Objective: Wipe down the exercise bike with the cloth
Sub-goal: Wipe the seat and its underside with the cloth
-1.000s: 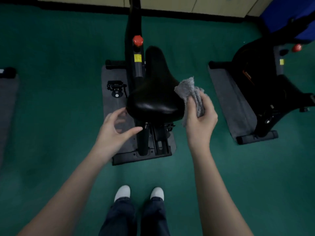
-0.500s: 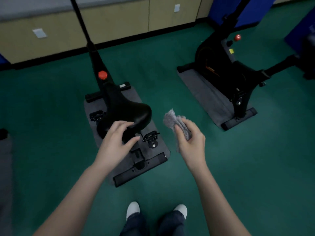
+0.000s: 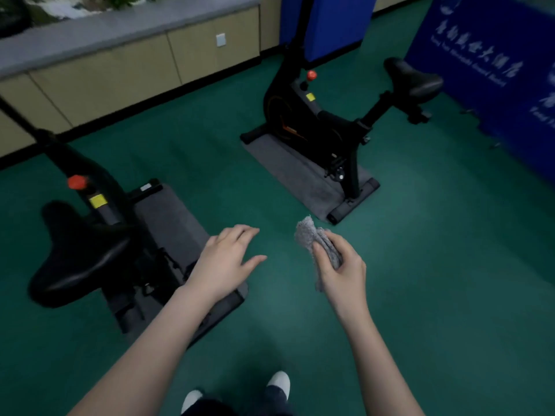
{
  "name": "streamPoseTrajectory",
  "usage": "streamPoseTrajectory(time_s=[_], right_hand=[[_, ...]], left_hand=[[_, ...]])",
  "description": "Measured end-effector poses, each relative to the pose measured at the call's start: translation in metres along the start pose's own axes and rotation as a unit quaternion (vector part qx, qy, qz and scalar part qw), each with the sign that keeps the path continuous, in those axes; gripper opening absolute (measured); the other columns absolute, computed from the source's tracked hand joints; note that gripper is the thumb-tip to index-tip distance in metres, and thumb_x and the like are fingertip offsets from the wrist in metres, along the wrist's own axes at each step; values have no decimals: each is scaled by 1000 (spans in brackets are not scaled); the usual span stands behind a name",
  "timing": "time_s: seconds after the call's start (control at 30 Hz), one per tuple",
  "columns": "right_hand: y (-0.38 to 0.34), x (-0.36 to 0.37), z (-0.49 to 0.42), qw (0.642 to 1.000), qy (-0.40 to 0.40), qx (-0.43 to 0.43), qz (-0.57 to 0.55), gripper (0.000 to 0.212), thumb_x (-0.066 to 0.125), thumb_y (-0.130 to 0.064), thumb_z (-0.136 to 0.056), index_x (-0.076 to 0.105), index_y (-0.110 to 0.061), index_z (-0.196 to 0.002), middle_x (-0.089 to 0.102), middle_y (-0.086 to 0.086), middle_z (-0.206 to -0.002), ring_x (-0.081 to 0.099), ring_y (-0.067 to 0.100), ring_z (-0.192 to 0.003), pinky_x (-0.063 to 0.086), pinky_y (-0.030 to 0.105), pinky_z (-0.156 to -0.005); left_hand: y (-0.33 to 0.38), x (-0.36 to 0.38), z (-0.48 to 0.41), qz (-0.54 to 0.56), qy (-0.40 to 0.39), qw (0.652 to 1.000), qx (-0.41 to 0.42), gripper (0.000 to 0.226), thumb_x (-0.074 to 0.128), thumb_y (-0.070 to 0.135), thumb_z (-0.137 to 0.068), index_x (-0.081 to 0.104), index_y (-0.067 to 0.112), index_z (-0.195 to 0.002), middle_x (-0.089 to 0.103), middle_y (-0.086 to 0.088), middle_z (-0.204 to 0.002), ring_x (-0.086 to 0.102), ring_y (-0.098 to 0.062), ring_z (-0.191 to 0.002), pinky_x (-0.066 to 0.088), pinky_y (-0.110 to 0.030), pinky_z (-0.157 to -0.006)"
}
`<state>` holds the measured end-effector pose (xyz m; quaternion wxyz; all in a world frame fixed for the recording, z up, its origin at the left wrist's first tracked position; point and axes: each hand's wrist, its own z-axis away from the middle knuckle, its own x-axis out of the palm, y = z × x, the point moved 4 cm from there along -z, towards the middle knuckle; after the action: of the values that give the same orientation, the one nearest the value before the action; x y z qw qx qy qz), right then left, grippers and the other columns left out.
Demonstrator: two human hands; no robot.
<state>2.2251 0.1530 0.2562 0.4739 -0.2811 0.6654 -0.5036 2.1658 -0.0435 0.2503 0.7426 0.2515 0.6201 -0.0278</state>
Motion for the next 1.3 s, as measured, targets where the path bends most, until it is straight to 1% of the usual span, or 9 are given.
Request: streamPoseTrajectory(time_s=[0.13,0.33,0.47,0.53,0.77,0.87,0.93,1.13,1.3], right_hand=[[14,-60,-18,998,52,23,-2,20,66,-12,-88,69,-12,-108,70,-1,-107,63,8,-102,44,11,-88],[27,-124,-59,994,105,36,11,18,66,-11,-88,70,-11,-106,71,-1,-101,64,10,-96,45,13,-84],[34,-154,-106,992,118,30,26,17,66,-11,-88,70,-13,-104,71,-4,-98,63,7,-92,41,4,-79],[37,-165,-136,992,117,25,34,16,65,-11,-87,70,-17,-102,70,-6,-96,62,4,-90,40,2,-77],[55,-198,-240,991,102,55,67,18,66,-13,-88,70,-18,-104,70,-7,-98,63,4,-92,43,8,-80],[66,-220,-271,989,109,71,77,19,66,-13,-88,70,-16,-106,71,-4,-102,64,8,-97,46,19,-87],[74,-233,-287,987,119,93,59,19,66,-12,-88,70,-15,-106,71,-4,-104,64,9,-99,46,21,-89],[97,-266,-351,987,119,102,32,16,66,-13,-88,70,-15,-103,71,-6,-100,64,5,-94,42,5,-80],[118,-311,-410,993,85,84,23,18,66,-12,-89,70,-12,-106,70,-4,-103,63,3,-94,40,1,-79]], left_hand=[[57,9,-39,-28,-4,999,42,60,40,55,-94,33,23,-145,37,9,-147,28,-12,-137,22,-32,-111],[113,22,-102,-61,-26,994,92,62,38,58,-94,32,24,-146,36,8,-149,24,-12,-141,16,-31,-113],[133,34,-152,-72,-43,992,97,63,37,59,-94,33,23,-145,37,6,-150,23,-13,-142,14,-32,-115],[141,43,-183,-75,-52,991,93,63,36,59,-94,33,23,-145,37,5,-150,23,-14,-142,13,-33,-115],[173,68,-298,-58,-94,990,88,64,34,59,-95,34,21,-145,39,4,-149,23,-15,-143,12,-34,-116],[189,75,-337,-55,-115,988,89,64,34,59,-95,33,20,-146,39,3,-149,25,-16,-142,16,-34,-115],[198,79,-355,-51,-129,986,87,64,35,59,-95,34,19,-146,39,2,-149,27,-16,-140,20,-35,-113],[231,89,-411,-37,-136,988,58,63,37,57,-94,36,18,-144,38,2,-149,30,-16,-138,28,-36,-111],[283,102,-459,-27,-122,992,25,63,38,57,-95,35,19,-144,37,3,-148,35,-18,-135,32,-37,-108]])
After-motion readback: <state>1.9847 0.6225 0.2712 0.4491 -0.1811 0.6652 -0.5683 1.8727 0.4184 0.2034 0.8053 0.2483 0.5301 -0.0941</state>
